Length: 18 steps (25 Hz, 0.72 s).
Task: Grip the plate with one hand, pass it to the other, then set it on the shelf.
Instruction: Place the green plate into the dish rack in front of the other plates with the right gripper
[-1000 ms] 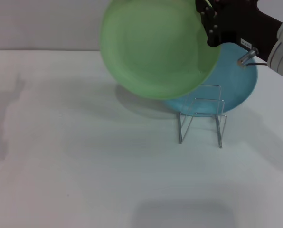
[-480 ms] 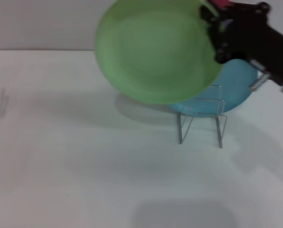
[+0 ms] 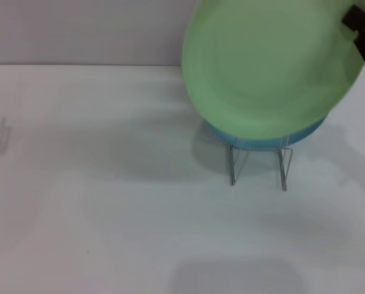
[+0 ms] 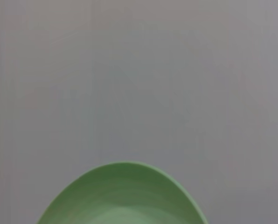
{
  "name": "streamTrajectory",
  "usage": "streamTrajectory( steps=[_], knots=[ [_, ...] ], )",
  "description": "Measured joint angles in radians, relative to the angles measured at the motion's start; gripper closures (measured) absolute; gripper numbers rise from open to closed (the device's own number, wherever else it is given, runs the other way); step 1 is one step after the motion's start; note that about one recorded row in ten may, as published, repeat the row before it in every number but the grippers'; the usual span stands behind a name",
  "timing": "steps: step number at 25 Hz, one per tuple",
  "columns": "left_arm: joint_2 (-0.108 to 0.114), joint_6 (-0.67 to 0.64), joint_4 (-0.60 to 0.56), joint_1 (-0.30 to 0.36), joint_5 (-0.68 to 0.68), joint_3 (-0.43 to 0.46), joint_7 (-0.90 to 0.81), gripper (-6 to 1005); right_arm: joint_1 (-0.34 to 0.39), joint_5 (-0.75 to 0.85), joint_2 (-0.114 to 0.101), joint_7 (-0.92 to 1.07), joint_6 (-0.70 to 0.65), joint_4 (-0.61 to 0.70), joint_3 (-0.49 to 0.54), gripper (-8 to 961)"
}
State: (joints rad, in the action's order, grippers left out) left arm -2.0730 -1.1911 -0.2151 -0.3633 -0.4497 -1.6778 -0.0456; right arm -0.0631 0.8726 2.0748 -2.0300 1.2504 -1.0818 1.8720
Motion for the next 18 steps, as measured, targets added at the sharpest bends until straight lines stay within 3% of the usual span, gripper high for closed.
streamTrajectory(
  steps=[7, 18],
  knots=[
    [0.0, 0.061, -0.004, -0.009, -0.003, -0.014, 0.015, 244, -0.015, 0.165, 0.003, -0.123, 0.128, 0.012, 0.138, 906],
    [0.001, 0.099, -0.005, -0.009, -0.001, -0.015, 0.03, 244, -0.043, 0.173, 0.0, -0.363, 0.178, 0.01, 0.167, 907]
  ],
)
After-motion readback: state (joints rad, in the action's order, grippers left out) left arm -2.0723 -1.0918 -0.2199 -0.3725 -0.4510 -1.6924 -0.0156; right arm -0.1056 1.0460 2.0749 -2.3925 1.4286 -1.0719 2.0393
